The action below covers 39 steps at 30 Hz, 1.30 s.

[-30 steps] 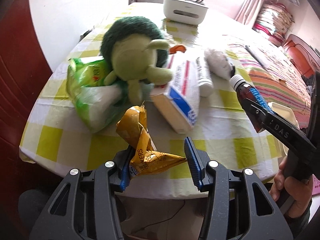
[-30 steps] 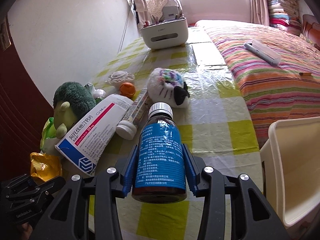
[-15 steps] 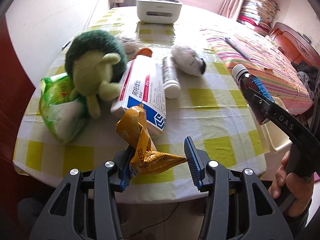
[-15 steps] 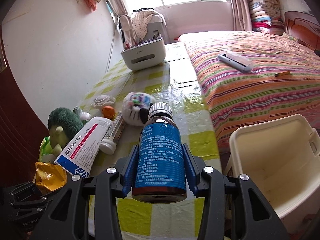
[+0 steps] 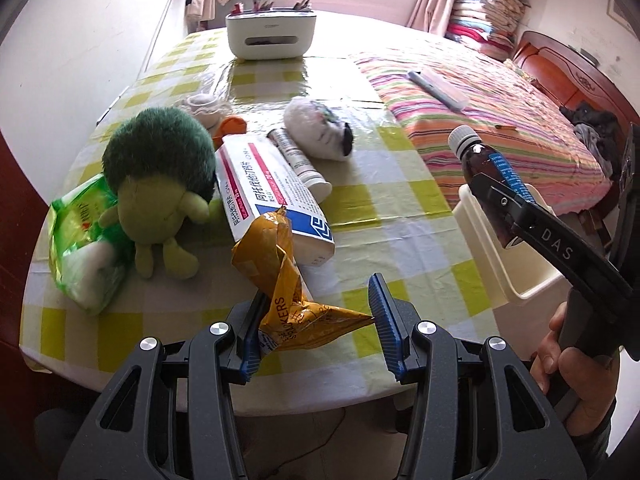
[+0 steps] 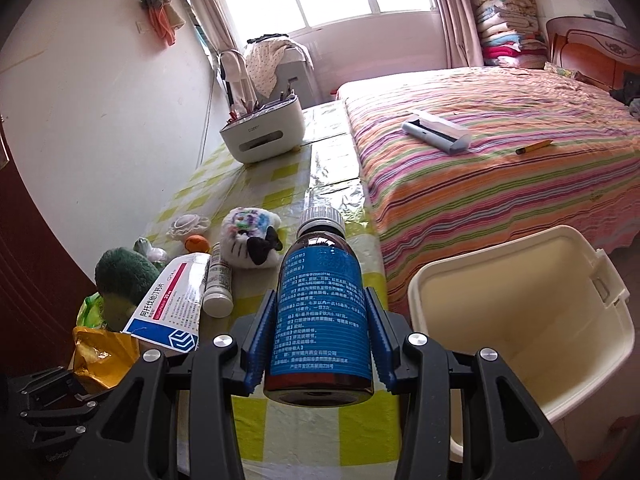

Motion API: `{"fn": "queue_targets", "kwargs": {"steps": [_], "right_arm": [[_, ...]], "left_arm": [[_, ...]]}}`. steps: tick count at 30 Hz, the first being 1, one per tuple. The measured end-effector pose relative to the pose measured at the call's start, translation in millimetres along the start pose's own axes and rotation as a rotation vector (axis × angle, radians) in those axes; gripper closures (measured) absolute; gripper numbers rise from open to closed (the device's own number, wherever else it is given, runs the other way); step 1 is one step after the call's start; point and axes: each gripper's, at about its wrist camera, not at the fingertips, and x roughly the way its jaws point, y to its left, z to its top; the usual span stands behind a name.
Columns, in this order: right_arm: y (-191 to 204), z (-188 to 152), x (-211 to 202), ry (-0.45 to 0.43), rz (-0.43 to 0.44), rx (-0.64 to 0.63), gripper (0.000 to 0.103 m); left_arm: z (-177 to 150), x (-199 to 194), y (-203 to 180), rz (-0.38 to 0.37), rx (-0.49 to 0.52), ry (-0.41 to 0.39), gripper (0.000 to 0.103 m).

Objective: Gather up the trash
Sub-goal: 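Carry the wrapper in left tool while right tool carries the bottle toward the white bin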

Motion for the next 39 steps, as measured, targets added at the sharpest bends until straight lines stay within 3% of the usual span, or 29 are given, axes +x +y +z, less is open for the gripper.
{"fn": "queue_targets", "kwargs": {"steps": [15,25,39], "right_arm": [[-26.3,2.5,-15.2,-0.043,-0.039,0.054,0.061],[-54.8,2.3,-30.7,-0.085,-0.091,0.111,0.061],[-90.4,-3.2,-44.6,-0.095,-0.19,0.16,0.061]], "left_arm": [[1.9,-21.5,-24.1,-0.031,0.045,-0.058,0.057],[10.8,-21.5,-62.0,-0.092,0.119,-0.071,0.057],[21.4,-5.4,-111.0,-0.16,0.215,-0.045,0.057]]}}
